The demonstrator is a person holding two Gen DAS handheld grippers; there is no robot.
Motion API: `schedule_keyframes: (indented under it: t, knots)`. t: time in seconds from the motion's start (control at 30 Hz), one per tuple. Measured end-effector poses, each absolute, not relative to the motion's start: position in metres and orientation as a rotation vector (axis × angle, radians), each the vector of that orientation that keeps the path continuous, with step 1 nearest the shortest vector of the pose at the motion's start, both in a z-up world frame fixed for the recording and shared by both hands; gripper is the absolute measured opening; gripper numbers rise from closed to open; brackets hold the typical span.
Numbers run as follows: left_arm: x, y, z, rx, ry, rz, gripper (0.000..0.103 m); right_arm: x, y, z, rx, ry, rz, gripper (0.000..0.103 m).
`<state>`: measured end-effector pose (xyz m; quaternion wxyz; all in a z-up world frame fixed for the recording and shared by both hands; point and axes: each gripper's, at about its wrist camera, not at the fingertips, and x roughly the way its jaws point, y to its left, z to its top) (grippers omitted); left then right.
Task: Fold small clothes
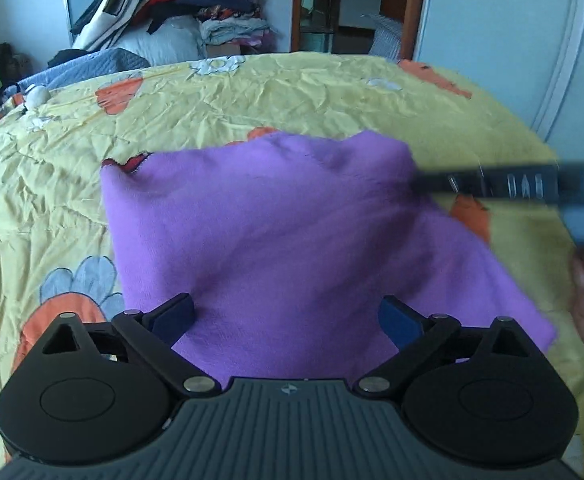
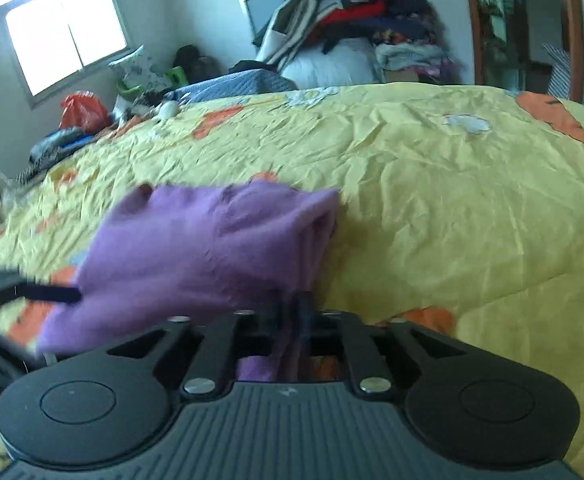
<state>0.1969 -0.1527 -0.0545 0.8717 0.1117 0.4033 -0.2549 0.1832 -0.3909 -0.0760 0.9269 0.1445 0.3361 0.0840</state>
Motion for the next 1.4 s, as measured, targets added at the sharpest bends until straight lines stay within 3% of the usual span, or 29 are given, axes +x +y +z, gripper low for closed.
schedule_keyframes:
  t: [0.03,0.07,0.2,0.23,0.27,0.3,0.47,0.6,0.8,1.1,1.3,1.37,1.4]
  knots:
    - [0.195,-0.153,-0.051,0.229,0.840,-0.536,0.098,0.186,-0.397,-0.070,0.322,0.658,0.175,0.059]
    - [0.193,-0.153,-0.049,0.222,0.836,-0.539,0.099,0.192,-0.402,-0.066,0.349,0.645,0.179,0.062]
    - [0.191,-0.154,-0.050,0.161,0.867,-0.535,0.101,0.233,-0.414,-0.073,0.447,0.693,0.202,0.059]
    - [0.191,-0.153,-0.053,0.152,0.874,-0.528,0.102,0.242,-0.413,-0.078,0.461,0.710,0.232,0.028]
    - [0.191,-0.154,-0.055,0.153,0.874,-0.524,0.102,0.248,-0.410,-0.082,0.450,0.721,0.246,0.005]
    - [0.191,-0.154,-0.057,0.158,0.871,-0.524,0.103,0.252,-0.405,-0.082,0.408,0.719,0.235,0.004]
    - [0.193,-0.151,-0.058,0.143,0.869,-0.512,0.103,0.269,-0.384,-0.088,0.181,0.723,0.118,0.003]
    - [0.210,-0.133,-0.043,0.070,0.852,-0.471,0.103,0.264,-0.393,-0.075,0.208,0.726,0.097,0.010]
    - [0.271,-0.126,-0.027,-0.013,0.830,-0.418,0.103,0.227,-0.361,-0.052,0.161,0.691,0.218,0.010]
    - [0.330,-0.128,-0.079,-0.011,0.941,-0.269,0.103,0.239,-0.340,-0.083,0.067,0.745,0.221,0.010]
    - [0.325,-0.120,-0.078,-0.029,0.924,-0.264,0.103,0.243,-0.358,-0.083,0.102,0.752,0.196,0.010]
    - [0.322,-0.118,-0.076,-0.037,0.927,-0.266,0.103,0.238,-0.368,-0.078,0.163,0.752,0.203,0.015]
    - [0.321,-0.116,-0.076,-0.043,0.929,-0.268,0.103,0.234,-0.374,-0.076,0.189,0.756,0.210,0.028]
